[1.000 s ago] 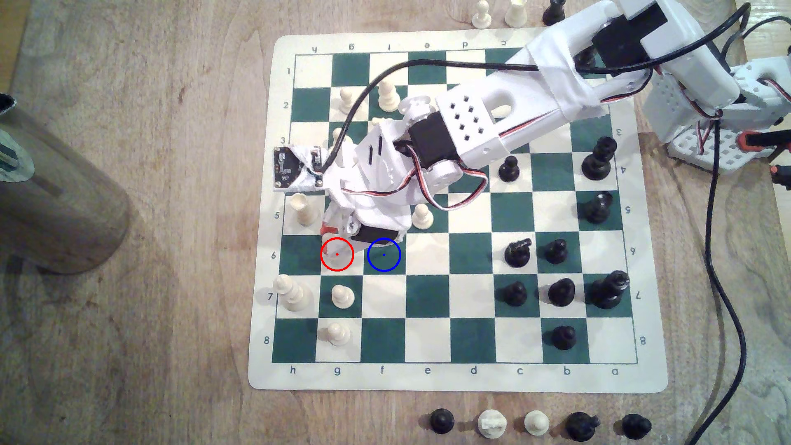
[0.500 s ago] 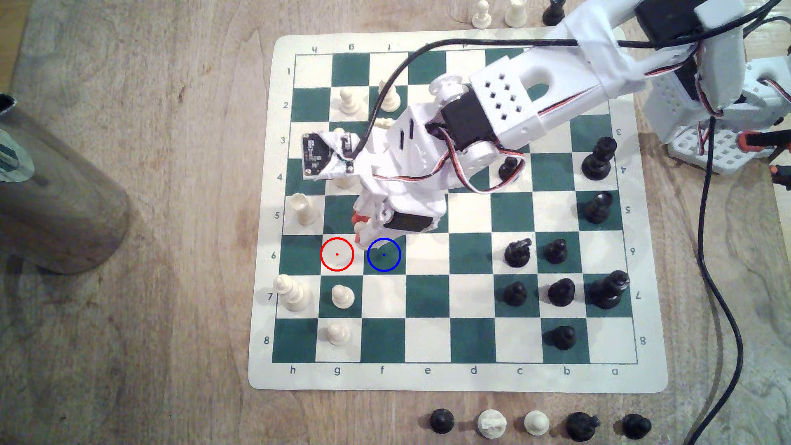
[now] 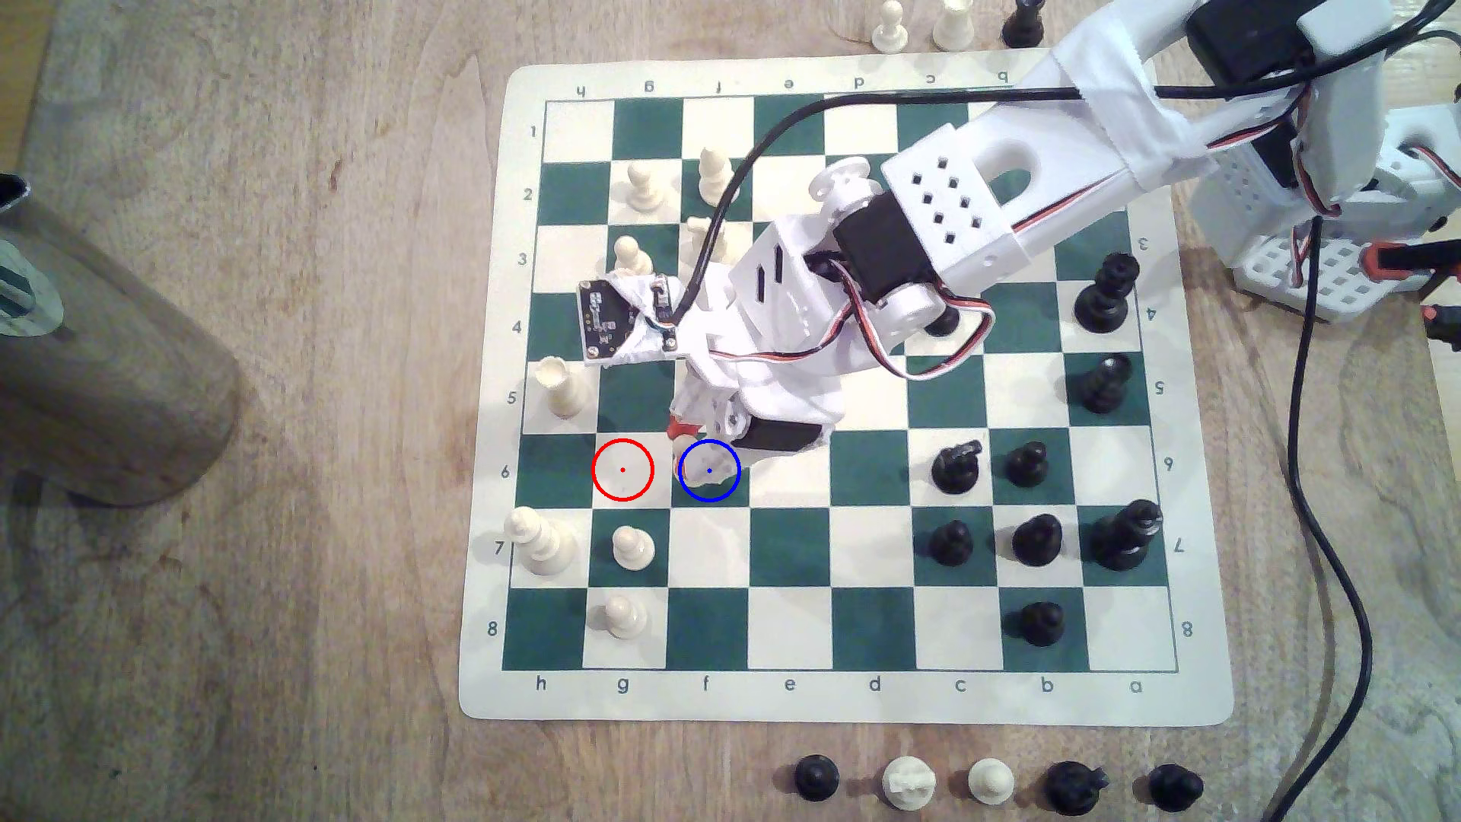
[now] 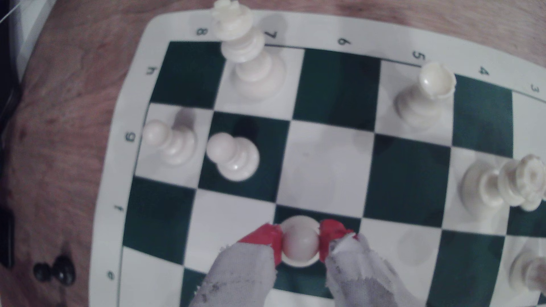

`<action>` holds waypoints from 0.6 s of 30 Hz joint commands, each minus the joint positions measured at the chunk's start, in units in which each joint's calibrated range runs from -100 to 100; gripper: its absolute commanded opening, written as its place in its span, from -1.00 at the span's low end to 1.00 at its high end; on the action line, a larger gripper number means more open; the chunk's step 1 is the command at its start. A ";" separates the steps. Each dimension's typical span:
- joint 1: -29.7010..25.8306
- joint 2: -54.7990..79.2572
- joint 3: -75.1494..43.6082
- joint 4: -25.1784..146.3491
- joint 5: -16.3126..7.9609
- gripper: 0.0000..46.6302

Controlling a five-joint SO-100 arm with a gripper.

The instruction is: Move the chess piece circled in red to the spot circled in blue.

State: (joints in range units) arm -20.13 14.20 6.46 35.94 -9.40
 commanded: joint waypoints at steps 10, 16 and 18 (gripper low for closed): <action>-0.01 0.74 -2.38 -0.88 -0.34 -0.98; 0.07 1.16 -2.47 -0.88 -0.34 -0.98; 0.30 1.67 -2.47 -0.96 -0.24 -0.98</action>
State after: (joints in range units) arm -20.13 17.13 6.46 35.94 -9.40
